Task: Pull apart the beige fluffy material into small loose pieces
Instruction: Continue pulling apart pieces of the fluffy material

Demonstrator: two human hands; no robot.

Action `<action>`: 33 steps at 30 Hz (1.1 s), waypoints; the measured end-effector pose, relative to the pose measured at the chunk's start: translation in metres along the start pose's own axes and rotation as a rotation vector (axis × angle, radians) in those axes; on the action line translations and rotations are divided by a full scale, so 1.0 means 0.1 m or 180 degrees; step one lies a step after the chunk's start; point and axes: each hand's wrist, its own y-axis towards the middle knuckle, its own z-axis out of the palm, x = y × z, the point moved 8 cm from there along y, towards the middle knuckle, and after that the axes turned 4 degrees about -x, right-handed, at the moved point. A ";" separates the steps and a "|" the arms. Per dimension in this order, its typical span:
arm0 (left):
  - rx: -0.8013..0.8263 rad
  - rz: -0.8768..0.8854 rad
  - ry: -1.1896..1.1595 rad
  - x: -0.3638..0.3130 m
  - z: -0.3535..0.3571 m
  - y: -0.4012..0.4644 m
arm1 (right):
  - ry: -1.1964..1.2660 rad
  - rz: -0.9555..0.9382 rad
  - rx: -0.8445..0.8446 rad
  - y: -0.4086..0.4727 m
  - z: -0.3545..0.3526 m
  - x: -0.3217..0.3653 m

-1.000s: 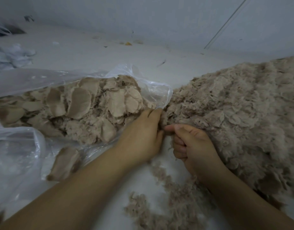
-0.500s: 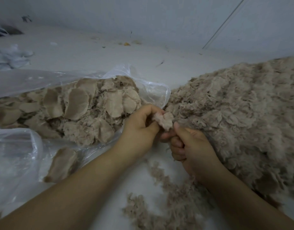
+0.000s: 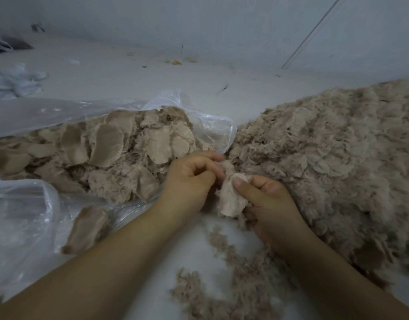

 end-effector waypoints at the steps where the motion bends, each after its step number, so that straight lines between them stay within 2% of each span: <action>1: -0.0334 0.0183 0.0190 -0.04 -0.09 0.00 | 0.0074 -0.0006 -0.0007 0.00 0.00 0.00; 3: -0.0508 0.0321 0.0412 -0.08 -0.15 -0.03 | 0.0220 -0.0010 0.0020 0.01 0.00 0.00; 7: 0.0237 -0.0339 0.0497 0.11 0.06 -0.08 | 0.0178 0.0019 0.0129 0.01 0.00 -0.01; 9: 0.0383 -0.0441 0.0413 0.15 0.12 -0.08 | 0.0080 0.0078 0.0051 0.01 -0.03 -0.02; 12: 0.0636 -0.0298 0.0393 0.12 0.15 -0.06 | -0.0018 0.0080 -0.0047 0.02 -0.04 -0.01; 16: 0.1534 0.0053 0.0728 0.03 0.31 -0.19 | -0.0081 0.0040 -0.0069 0.01 -0.03 0.00; 18: 0.1682 -0.0066 0.0645 0.01 0.34 -0.20 | -0.0027 0.0036 -0.0093 0.00 -0.03 0.00; 21: 0.1494 -0.0487 0.0347 0.06 0.26 -0.13 | 0.0122 0.0094 -0.0133 0.00 -0.02 0.00; 24: 0.1562 -0.0830 0.0153 0.09 0.14 -0.10 | 0.0377 0.0210 -0.0289 0.05 -0.07 -0.02; 26: 0.1422 -0.0891 -0.0052 0.06 0.08 -0.07 | 0.0409 0.0254 -0.0343 0.08 -0.11 -0.04; 29: 0.0901 -0.0906 -0.0497 0.05 -0.01 0.00 | 0.0450 0.0412 -0.0384 0.08 -0.11 -0.08; 33: 0.0779 -0.0902 -0.0444 0.09 0.03 -0.04 | 0.0401 0.0349 -0.0236 0.05 -0.07 -0.04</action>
